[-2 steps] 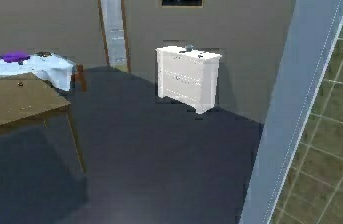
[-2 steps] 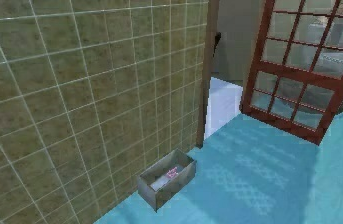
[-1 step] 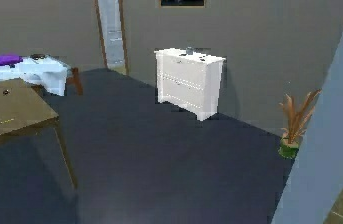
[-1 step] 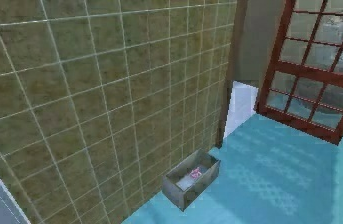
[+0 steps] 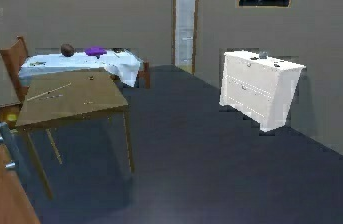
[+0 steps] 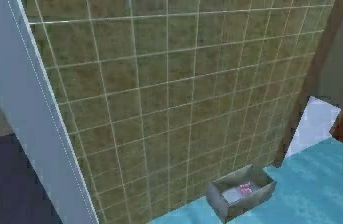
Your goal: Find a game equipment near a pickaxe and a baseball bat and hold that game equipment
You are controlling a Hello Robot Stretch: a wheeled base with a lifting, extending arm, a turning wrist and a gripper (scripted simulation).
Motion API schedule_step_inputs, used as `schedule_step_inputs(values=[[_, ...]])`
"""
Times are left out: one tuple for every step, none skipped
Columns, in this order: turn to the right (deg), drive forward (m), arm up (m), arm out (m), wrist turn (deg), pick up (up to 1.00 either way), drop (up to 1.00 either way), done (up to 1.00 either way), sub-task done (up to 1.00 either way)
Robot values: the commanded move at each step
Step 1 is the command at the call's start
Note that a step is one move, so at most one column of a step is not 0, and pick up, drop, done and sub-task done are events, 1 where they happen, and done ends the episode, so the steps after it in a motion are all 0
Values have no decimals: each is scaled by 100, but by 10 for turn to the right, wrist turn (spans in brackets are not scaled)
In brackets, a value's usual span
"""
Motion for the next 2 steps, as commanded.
schedule_step_inputs(values=[[0, 100, 0, 0, 0, 0, 0, 0, 0], [0, 100, 0, 0, 0, 0, 0, 0, 0]])
